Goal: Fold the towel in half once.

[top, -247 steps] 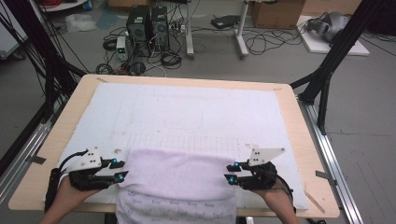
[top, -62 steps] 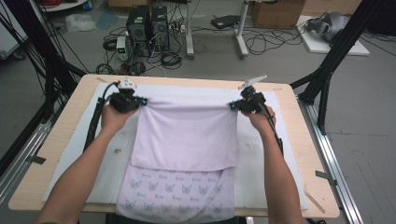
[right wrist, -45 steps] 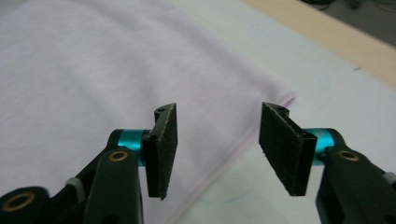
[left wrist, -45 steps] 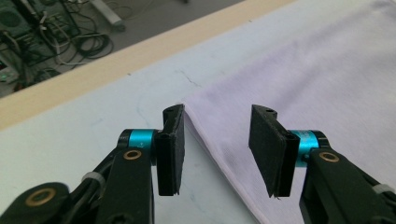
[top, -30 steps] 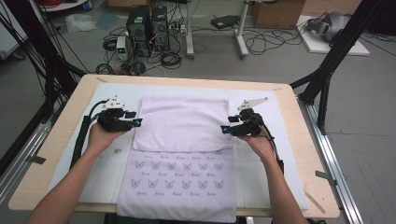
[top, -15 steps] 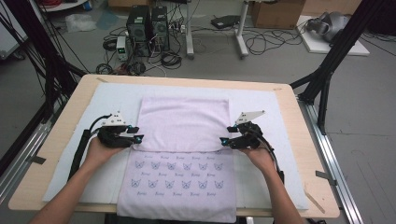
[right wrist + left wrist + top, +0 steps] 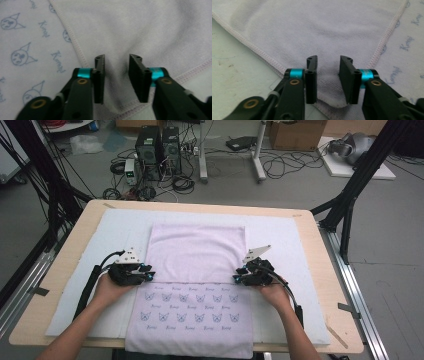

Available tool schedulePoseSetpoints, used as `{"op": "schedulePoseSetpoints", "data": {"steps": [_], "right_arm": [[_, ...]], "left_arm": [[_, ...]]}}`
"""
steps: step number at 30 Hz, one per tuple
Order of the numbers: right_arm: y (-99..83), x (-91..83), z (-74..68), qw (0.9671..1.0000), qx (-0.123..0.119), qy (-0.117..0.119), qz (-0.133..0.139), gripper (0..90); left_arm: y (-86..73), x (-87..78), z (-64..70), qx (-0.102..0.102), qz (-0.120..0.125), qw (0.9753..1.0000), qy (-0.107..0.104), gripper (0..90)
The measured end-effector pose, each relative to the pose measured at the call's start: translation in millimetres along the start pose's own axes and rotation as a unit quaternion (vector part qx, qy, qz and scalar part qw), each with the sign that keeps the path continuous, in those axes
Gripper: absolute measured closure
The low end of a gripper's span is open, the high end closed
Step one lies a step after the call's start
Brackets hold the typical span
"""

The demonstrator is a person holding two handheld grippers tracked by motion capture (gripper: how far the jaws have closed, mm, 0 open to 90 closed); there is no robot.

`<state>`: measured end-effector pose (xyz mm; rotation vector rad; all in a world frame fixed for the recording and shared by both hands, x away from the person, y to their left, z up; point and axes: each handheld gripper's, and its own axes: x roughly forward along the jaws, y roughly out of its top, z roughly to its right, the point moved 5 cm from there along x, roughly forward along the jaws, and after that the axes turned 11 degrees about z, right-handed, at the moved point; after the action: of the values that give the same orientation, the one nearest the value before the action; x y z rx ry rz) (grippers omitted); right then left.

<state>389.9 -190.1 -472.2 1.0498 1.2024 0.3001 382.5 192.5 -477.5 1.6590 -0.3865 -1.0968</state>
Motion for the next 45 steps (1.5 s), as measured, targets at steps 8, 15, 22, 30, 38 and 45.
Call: {"op": "schedulePoseSetpoints", "data": {"steps": [8,15,22,30,38,45], "right_arm": [[6.4,-5.2,2.8,0.9997,0.006,0.013,0.018,86.1],[15.8,-22.7,5.2,0.9983,0.007,0.005,0.059,86.4],[27.7,-51.0,-15.2,0.9963,-0.016,0.004,0.084,86.4],[5.4,-78.9,-87.5,0.9940,-0.036,0.056,0.087,84.5],[-8.9,-67.0,-88.5,0.9963,-0.041,0.042,0.062,63.4],[-26.8,-47.0,-70.1,0.9977,-0.024,0.045,0.045,58.7]], "left_arm": [[3.3,-2.6,-0.9,-0.010,0.000,0.9999,0.001,87.8],[17.1,-15.2,-3.6,-0.025,0.031,0.9992,0.005,88.2],[41.1,-47.8,13.9,-0.010,0.053,0.9985,-0.006,88.3],[11.1,-92.0,67.6,0.017,0.048,0.9983,-0.030,85.0],[-11.1,-80.5,72.9,0.019,0.016,0.9988,-0.041,64.8],[-31.1,-64.2,64.9,0.010,-0.007,0.9989,-0.044,64.2]]}}
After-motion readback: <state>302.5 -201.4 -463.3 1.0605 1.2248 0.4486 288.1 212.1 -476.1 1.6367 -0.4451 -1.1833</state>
